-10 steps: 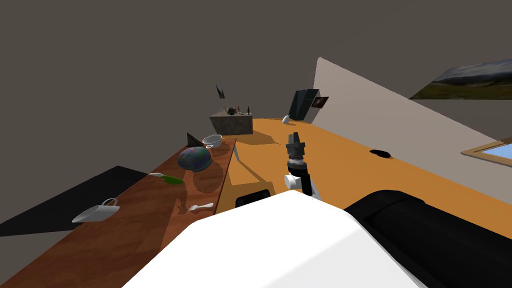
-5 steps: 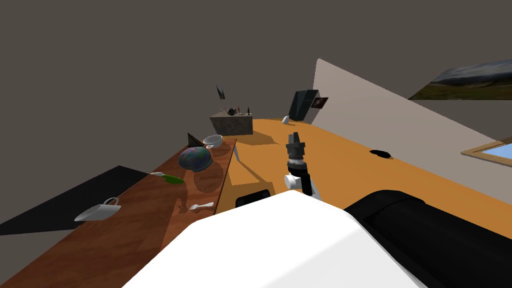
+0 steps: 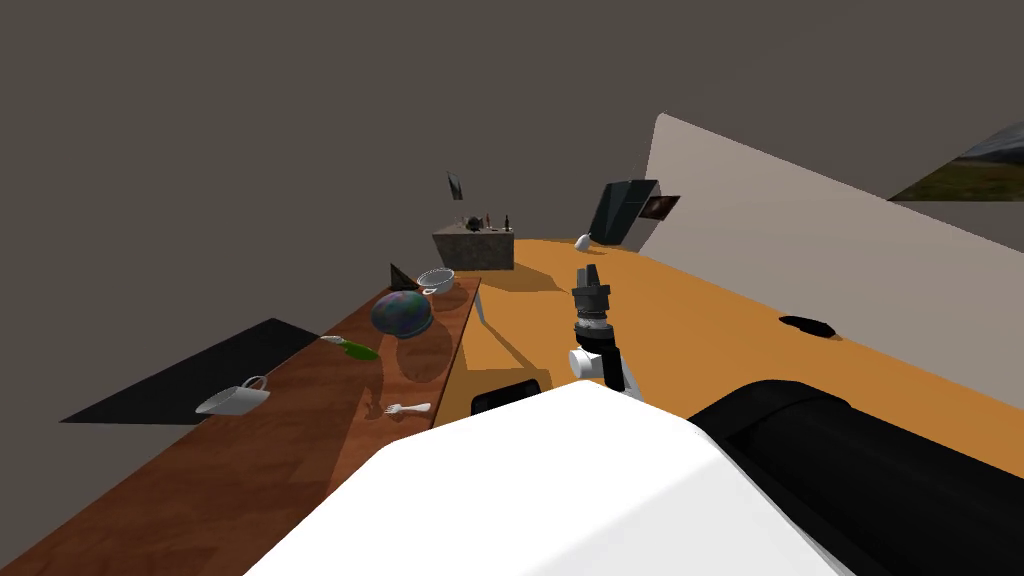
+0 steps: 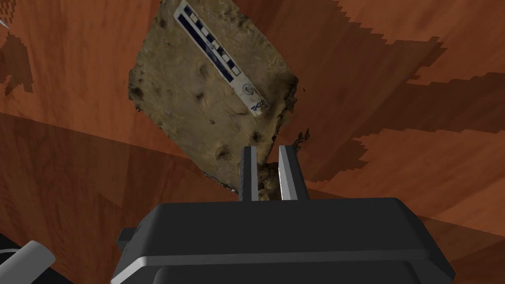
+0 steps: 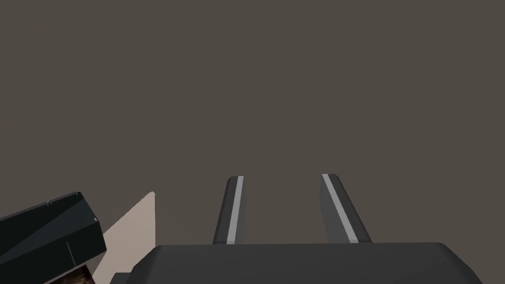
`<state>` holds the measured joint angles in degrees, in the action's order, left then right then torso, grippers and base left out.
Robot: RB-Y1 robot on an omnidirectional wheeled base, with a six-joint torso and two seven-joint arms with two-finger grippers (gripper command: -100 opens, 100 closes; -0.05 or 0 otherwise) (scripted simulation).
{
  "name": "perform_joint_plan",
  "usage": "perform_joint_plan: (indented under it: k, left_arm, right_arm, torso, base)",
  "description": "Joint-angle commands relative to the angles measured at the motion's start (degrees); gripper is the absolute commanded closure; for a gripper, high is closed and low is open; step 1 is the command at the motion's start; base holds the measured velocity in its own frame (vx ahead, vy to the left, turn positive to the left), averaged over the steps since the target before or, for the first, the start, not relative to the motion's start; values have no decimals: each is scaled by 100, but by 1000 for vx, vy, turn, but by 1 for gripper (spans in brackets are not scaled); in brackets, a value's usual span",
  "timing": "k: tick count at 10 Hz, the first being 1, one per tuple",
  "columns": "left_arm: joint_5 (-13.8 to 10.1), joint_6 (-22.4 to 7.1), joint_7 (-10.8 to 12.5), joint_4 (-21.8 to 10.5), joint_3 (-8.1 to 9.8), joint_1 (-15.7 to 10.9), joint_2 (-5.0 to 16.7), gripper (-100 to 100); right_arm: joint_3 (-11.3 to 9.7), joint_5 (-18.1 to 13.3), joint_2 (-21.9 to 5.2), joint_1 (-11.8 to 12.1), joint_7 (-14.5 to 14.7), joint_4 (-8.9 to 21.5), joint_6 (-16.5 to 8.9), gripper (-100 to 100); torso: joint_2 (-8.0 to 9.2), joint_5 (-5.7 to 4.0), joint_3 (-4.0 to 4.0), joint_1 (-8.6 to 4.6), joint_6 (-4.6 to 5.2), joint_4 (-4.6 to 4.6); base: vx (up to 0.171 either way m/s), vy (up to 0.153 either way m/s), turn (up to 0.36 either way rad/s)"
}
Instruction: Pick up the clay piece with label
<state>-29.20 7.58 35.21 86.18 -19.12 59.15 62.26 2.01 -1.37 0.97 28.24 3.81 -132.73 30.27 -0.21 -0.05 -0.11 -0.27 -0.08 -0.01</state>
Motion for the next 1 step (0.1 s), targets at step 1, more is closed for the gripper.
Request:
perform_joint_plan:
  k: [1]
  left_arm:
    - [0, 0, 0, 0, 0, 0, 0, 0]
  right_arm:
    - [0, 0, 0, 0, 0, 0, 0, 0]
  torso:
    - [0, 0, 0, 0, 0, 0]
  base:
    - [7, -3, -6]
